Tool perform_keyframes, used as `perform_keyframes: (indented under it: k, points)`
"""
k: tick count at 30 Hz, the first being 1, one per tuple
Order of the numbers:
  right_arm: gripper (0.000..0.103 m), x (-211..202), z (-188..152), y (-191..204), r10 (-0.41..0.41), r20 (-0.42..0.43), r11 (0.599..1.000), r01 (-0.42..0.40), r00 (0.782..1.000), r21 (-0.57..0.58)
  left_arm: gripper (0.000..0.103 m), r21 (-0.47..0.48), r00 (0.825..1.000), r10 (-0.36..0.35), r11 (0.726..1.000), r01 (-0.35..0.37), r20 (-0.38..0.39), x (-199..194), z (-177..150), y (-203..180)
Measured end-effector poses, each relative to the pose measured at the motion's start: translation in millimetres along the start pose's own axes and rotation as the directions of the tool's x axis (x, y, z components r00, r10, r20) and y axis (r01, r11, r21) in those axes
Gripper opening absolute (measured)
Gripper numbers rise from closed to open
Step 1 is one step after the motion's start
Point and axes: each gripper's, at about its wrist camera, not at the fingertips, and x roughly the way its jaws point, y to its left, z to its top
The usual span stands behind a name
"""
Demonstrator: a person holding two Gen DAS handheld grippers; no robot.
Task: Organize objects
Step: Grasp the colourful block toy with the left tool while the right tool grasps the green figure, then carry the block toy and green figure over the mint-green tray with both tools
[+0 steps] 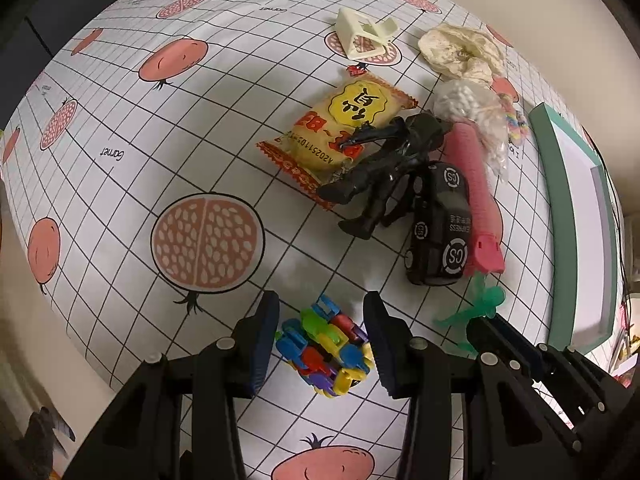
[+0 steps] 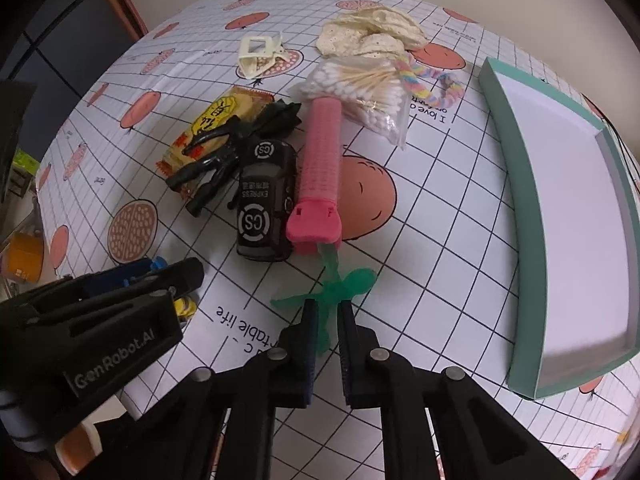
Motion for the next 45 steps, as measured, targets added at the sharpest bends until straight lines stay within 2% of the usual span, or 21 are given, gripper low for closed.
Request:
perform_keyframes:
  k: [20, 22, 24, 27, 28, 29, 32, 38, 39, 40, 45]
  points:
    - [0.010, 6, -3, 4, 0.005, -0.005, 1.000, -0.005, 1.000, 0.001, 0.045, -0.061, 1.000, -0.023, 0.998, 0.023, 0.004, 4, -3, 22]
    - [0.020, 8, -3, 4, 0.010, -0.015, 1.000, -0.010, 1.000, 0.006, 0.045, -0.064, 1.000, -0.024, 0.998, 0.024, 0.004, 4, -4, 24]
    - [0.023, 10, -4, 4, 0.003, -0.020, 1.000, -0.003, 1.000, 0.004, 0.045, -0.067, 1.000, -0.024, 0.997, 0.024, 0.004, 5, -4, 27]
    - [0.023, 10, -2, 7, -0.012, -0.021, 1.000, 0.012, 1.000, -0.004, 0.045, -0.072, 1.000, -0.026, 0.997, 0.026, 0.006, 5, -5, 31]
    - [0.023, 11, -2, 8, -0.016, -0.023, 1.000, 0.015, 1.000, -0.007, 0.045, -0.073, 1.000, -0.026, 0.997, 0.026, 0.007, 5, -20, 27]
    - [0.023, 12, -2, 10, -0.020, -0.028, 1.000, 0.020, 0.999, -0.015, 0.045, -0.075, 1.000, -0.026, 0.997, 0.027, 0.007, 6, -21, 28]
    - [0.014, 15, -3, 19, -0.073, -0.040, 0.996, 0.070, 0.997, -0.063, 0.045, -0.079, 1.000, -0.029, 0.996, 0.029, 0.007, 10, -22, 30]
    - [0.014, 13, -3, 19, -0.051, -0.046, 0.997, 0.048, 0.998, -0.064, 0.045, -0.080, 0.999, -0.039, 0.996, 0.040, 0.015, 15, -27, 35]
    - [0.014, 10, -3, 19, -0.050, -0.038, 0.997, 0.048, 0.998, -0.063, 0.039, -0.081, 0.999, -0.040, 0.996, 0.042, 0.018, 14, -27, 36]
    - [0.014, 7, -3, 18, -0.046, -0.028, 0.997, 0.044, 0.999, -0.060, 0.028, -0.084, 0.999, -0.046, 0.995, 0.048, 0.026, 13, -28, 37]
    - [0.014, -7, -5, 10, -0.033, 0.013, 0.999, 0.034, 0.999, -0.036, 0.022, -0.079, 0.997, -0.063, 0.995, 0.066, 0.048, 10, -35, 41]
